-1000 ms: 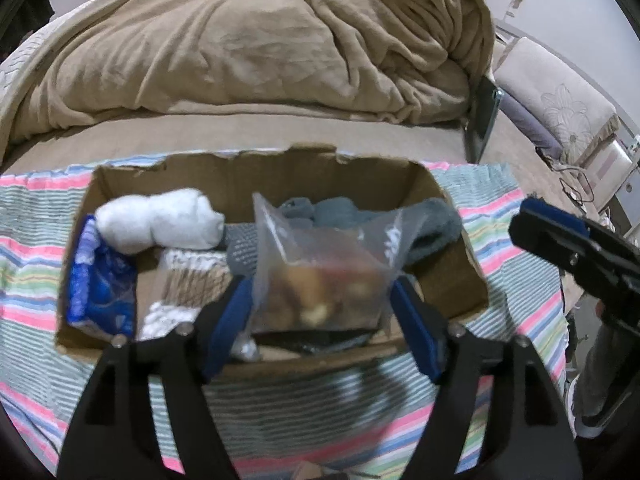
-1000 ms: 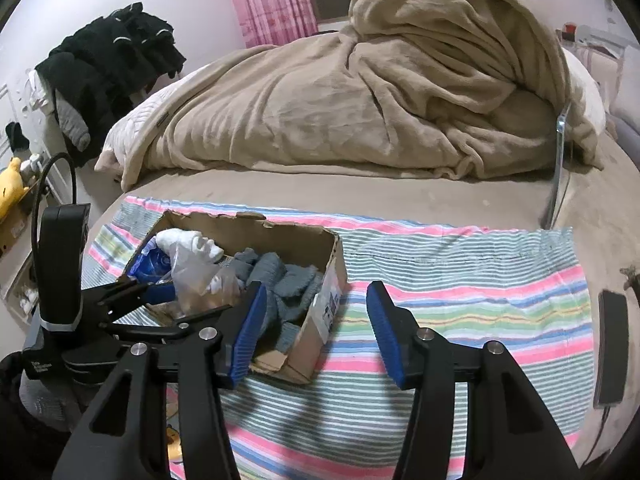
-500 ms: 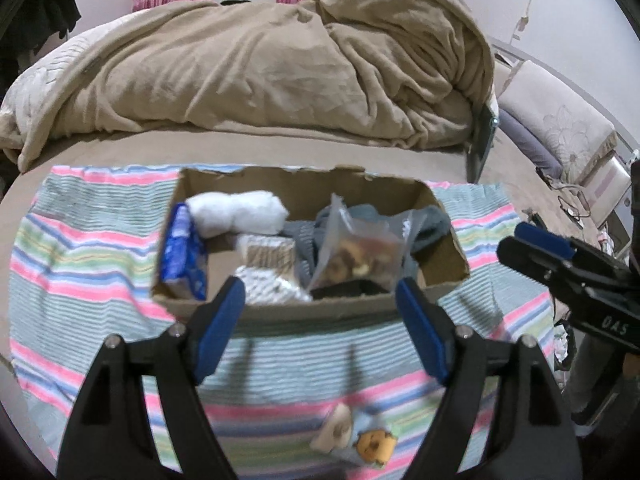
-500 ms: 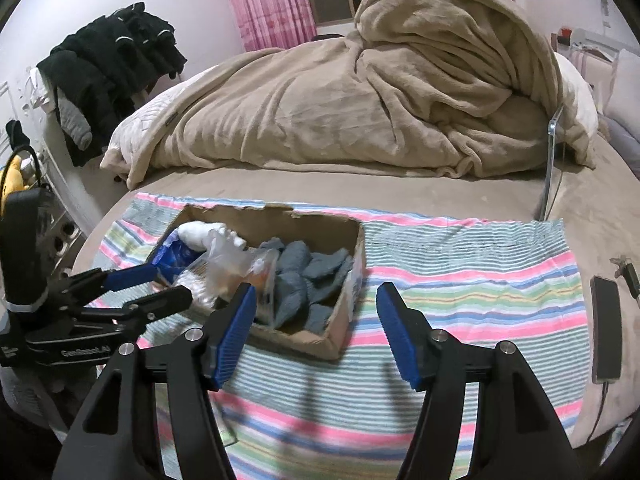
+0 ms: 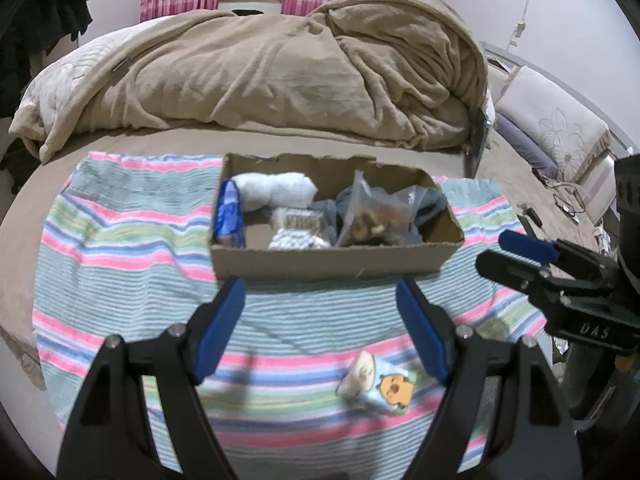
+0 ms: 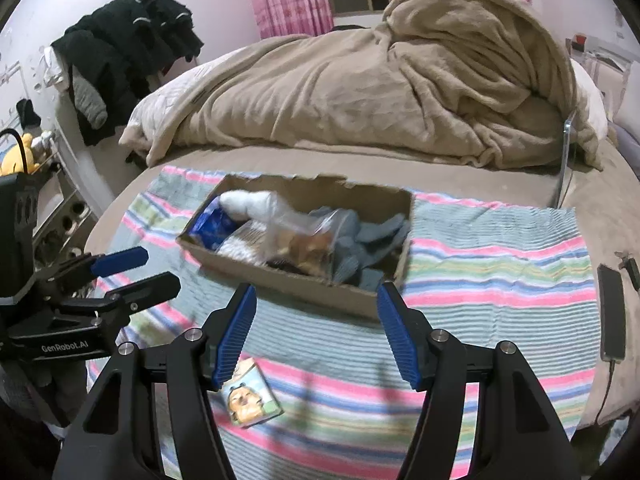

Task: Organize objects
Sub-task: 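Move the right tool to the capybara tissue pack on the towel and grasp it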

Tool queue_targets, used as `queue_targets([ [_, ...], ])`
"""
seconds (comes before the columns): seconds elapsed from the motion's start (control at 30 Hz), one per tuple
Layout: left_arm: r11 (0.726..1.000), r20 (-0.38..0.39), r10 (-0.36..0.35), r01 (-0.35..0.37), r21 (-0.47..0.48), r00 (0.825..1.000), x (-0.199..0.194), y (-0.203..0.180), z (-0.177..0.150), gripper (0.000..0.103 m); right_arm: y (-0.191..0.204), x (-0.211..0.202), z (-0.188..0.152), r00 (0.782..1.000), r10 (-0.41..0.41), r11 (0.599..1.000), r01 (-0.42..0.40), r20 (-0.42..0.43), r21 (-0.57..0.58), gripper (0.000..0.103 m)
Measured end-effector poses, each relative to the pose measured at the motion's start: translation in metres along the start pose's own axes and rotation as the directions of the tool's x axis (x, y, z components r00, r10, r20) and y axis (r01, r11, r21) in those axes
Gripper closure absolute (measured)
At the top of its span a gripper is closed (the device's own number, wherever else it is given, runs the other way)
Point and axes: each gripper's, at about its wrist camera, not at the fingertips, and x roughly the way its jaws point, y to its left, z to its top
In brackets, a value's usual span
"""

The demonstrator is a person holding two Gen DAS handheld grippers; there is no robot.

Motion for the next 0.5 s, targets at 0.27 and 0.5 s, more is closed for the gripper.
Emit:
queue_targets([
  [0.27, 0.999, -0.022, 0.008, -0.009, -0.034, 1.000, -0.008, 0.018, -0.023, 0.024, 0.020, 0.012, -0.021, 0.998, 0.015, 1.000, -0.016, -0.059, -0.012, 0.037],
  [0.5, 0.998, -0.057, 0.006, -0.009, -0.054, 0.998, -0.005, 0.028, -0.048, 0.024, 0.032, 0.025, -0.044, 0.992, 0.025, 0.999, -0.028, -0.122, -0.027, 0.032],
])
